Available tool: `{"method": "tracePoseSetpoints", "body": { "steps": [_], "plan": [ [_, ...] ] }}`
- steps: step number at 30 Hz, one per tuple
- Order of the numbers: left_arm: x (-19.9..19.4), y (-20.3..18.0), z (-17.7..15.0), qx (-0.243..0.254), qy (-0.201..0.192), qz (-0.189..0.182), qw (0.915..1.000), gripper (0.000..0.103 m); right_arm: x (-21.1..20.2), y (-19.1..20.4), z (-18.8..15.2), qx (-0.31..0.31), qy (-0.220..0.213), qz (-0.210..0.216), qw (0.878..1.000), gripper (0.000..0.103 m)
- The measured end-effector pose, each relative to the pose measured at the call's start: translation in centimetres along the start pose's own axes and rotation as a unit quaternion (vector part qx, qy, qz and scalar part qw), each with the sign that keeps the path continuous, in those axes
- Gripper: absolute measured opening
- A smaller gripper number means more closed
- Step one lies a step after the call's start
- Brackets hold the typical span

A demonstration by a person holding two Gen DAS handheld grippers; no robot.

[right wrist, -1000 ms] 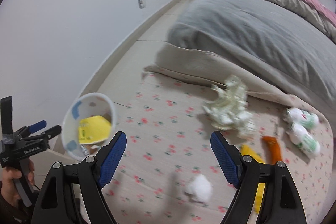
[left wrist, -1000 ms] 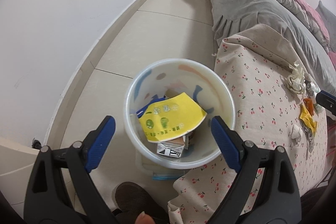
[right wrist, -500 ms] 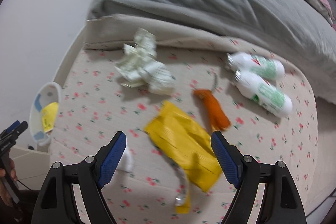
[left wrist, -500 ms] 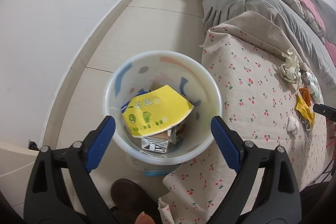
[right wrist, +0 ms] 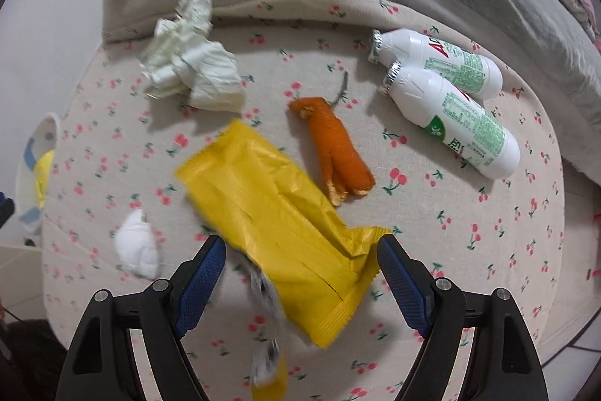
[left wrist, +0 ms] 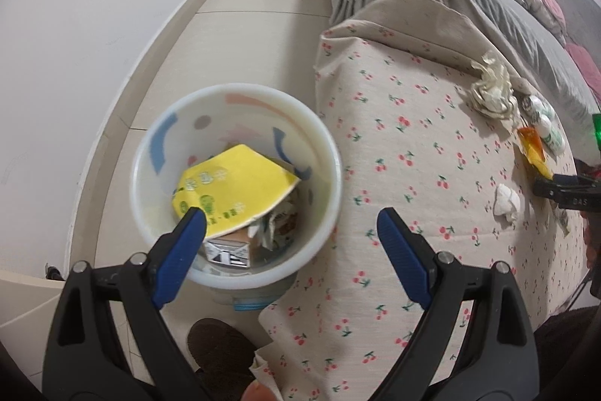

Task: Collect trash
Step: 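Grasp the silver-yellow wrapper with the right tool while the left tool grasps a white tissue ball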

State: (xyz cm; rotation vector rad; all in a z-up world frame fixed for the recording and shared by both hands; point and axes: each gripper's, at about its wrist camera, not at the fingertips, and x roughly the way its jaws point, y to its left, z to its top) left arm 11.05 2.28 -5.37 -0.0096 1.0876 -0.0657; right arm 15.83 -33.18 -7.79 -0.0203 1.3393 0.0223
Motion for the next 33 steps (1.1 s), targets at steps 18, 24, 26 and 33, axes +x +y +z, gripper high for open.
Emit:
{"method": "tracePoseSetpoints", "body": {
  "steps": [18,24,26,33],
  "plan": [
    [1.2,-8.7,0.0,0.076,0.024,-0.051,0.9955,0.092,-2.0,-2.7,-1.0,0.032,-0.013,0.047,0.998,0.066],
    [1.3,-11.6,-0.1,0.098,0.024,-0.080,0.9917,0.092,-3.2,-4.9,-1.5,0.026,-0.016,0.050,0.998,0.029],
    [1.3,-12.6,-0.1,0.103,0.023,-0.094,0.9900,0.092,-3.6,-5.4,-1.7,0.027,-0.023,0.051,0.998,0.022],
    [2.1,-15.4,0.0,0.115,0.029,-0.139,0.9831,0.080,-6.3,-7.2,-3.1,0.037,-0.050,0.067,0.996,0.016]
  ]
}}
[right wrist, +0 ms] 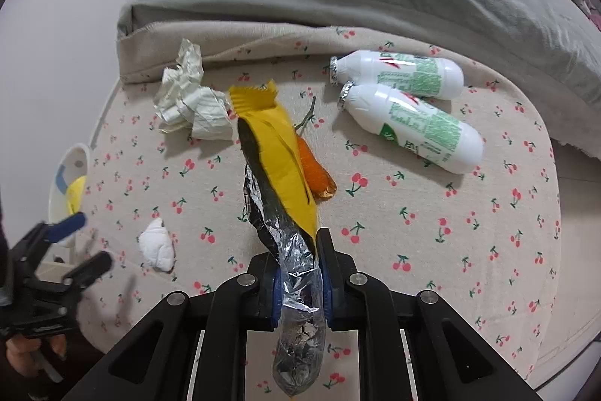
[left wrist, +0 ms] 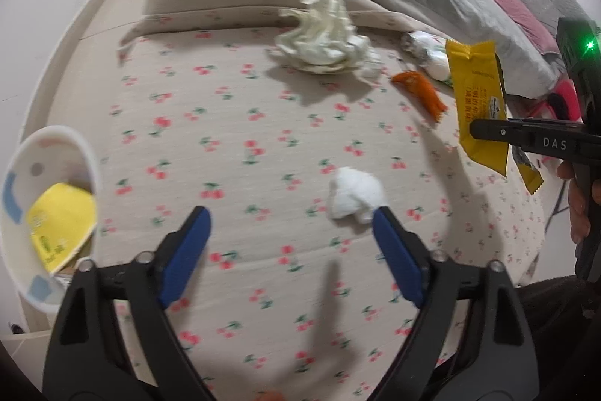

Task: Collect trash
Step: 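Grasp the silver-yellow wrapper with the right tool while the left tool grasps a white tissue ball, then carry the tissue ball and wrapper to the wastebasket and release both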

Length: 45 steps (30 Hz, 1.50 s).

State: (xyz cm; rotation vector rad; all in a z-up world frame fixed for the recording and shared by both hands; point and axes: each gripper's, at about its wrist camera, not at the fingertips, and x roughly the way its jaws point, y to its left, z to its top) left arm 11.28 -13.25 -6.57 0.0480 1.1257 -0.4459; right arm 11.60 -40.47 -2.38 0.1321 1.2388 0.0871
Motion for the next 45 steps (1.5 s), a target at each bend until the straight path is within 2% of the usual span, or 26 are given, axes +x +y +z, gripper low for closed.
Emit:
{"method": "tracePoseSetpoints", "body": {
  "steps": [4,14,16,18,22,27,37,45],
  "plan": [
    [1.3,-1.5,0.5,0.006,0.008,-0.029,0.9995,0.063,-1.8,-1.0,-1.1,0.005,-0.010,0.007,1.000,0.016],
    [3.2,-3.2,0.8,0.006,0.020,-0.036,0.9991,0.042,-1.4,-1.5,-1.1,0.017,-0.012,0.004,1.000,0.016],
    [3.3,-3.5,0.6,0.015,0.019,-0.040,0.9989,0.027,-1.3,-1.7,-1.2,0.021,-0.011,0.003,1.000,0.016],
    [3.3,-3.8,0.5,0.020,0.019,-0.046,0.9985,0.025,-0.9,-1.5,-1.1,0.025,-0.012,0.003,1.000,0.016],
    [3.0,-4.4,0.3,0.040,0.012,-0.037,0.9985,0.022,-1.2,-1.7,-0.9,0.029,-0.018,0.007,0.999,0.016],
    [1.9,-4.3,0.3,0.042,0.002,-0.039,0.9984,0.021,-1.7,-1.3,-0.7,0.025,-0.023,0.011,0.999,0.016],
    [-0.3,-2.6,0.4,0.029,-0.019,-0.035,0.9988,0.021,-1.8,1.4,0.0,0.008,-0.029,0.021,0.999,0.016],
    [-1.6,0.5,-0.3,0.005,-0.032,-0.021,0.9993,0.021,-1.3,4.3,0.7,-0.014,-0.028,0.030,0.999,0.016]
  ]
}}
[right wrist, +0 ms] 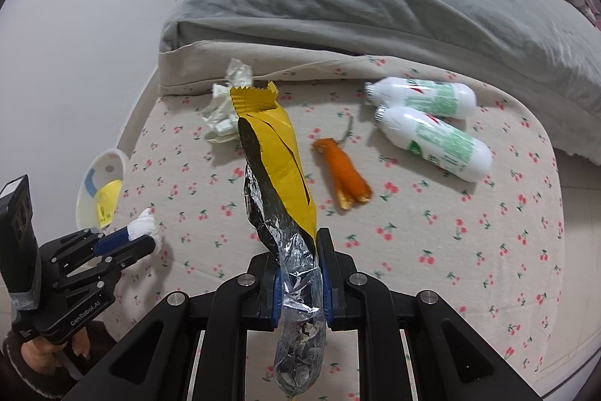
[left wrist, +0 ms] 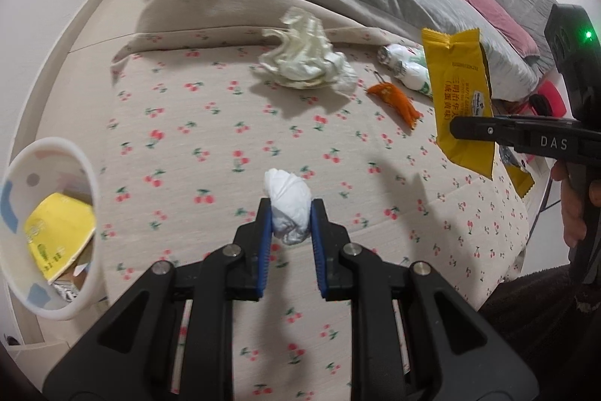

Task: Collect trash
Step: 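Carry the tissue ball and wrapper to the wastebasket and release both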

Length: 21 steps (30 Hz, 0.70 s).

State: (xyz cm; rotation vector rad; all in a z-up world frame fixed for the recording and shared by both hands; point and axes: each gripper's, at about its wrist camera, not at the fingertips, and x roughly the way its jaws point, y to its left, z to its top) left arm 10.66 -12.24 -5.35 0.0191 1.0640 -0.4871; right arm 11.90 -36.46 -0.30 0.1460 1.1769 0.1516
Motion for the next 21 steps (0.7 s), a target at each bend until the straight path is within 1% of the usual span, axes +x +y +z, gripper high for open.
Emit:
{"method": "tracePoseSetpoints", "body": {
  "steps": [12,21],
  "plan": [
    [-2.0,5.3,-1.0,-0.048,-0.015,0.018,0.9986,0.021,1.5,5.2,1.2,-0.036,0.005,0.016,0.999,0.016],
    [-3.6,10.7,-2.5,-0.093,-0.025,0.034,0.9948,0.021,3.4,10.6,2.0,-0.075,0.015,0.032,0.997,0.017]
  ]
}}
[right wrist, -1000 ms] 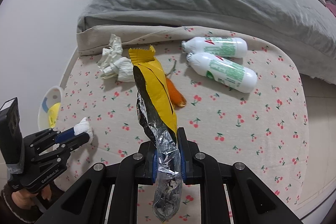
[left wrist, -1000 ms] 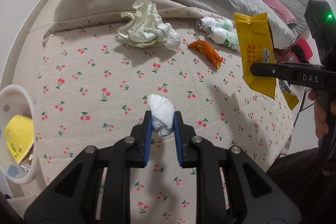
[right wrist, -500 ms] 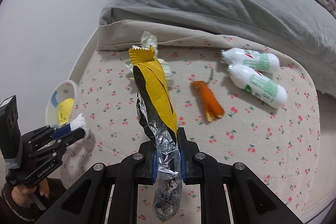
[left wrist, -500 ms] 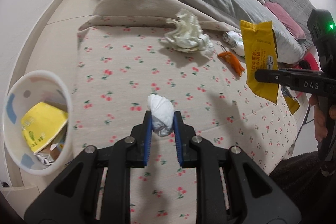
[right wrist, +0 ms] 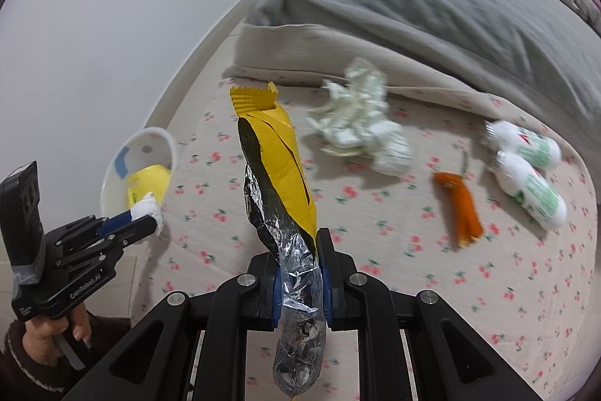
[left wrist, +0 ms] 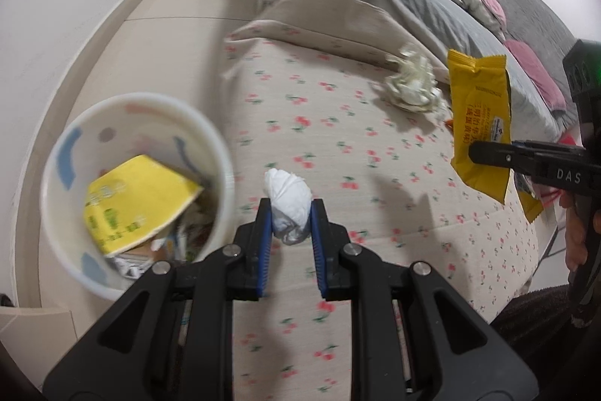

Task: Collect trash
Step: 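Carry the tissue ball and wrapper to the wastebasket and release both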

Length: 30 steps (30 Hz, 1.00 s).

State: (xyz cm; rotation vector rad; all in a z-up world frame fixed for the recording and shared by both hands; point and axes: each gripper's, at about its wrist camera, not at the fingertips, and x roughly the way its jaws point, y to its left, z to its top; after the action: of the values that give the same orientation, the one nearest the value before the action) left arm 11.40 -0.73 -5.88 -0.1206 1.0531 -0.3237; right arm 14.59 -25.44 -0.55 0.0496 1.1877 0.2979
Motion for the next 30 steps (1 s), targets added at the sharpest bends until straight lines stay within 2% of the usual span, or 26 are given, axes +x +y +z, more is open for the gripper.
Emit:
{"method": "tracePoseSetpoints", "body": {
  "steps": [8,22,24,27,28,30],
  "plan": [
    [-1.0,5.4,-0.8,-0.047,-0.005,0.017,0.9987,0.021,2.4,4.7,0.9,-0.030,0.013,0.014,0.999,0.016],
    [-2.8,12.2,-1.7,-0.112,-0.025,0.042,0.9925,0.023,7.1,11.8,2.4,-0.070,0.038,0.037,0.996,0.017],
    [-3.1,13.0,-1.9,-0.123,-0.027,0.047,0.9909,0.031,7.6,12.6,2.5,-0.076,0.041,0.040,0.995,0.017],
    [-3.8,14.2,-2.2,-0.146,-0.035,0.059,0.9870,0.062,8.5,14.1,2.8,-0.085,0.045,0.047,0.994,0.017],
    [-4.0,14.4,-2.3,-0.148,-0.039,0.063,0.9861,0.067,8.7,14.5,2.9,-0.087,0.047,0.050,0.994,0.017],
    [-4.4,14.7,-2.3,-0.147,-0.038,0.076,0.9855,0.069,9.4,15.4,3.2,-0.091,0.049,0.054,0.993,0.017]
  ]
}}
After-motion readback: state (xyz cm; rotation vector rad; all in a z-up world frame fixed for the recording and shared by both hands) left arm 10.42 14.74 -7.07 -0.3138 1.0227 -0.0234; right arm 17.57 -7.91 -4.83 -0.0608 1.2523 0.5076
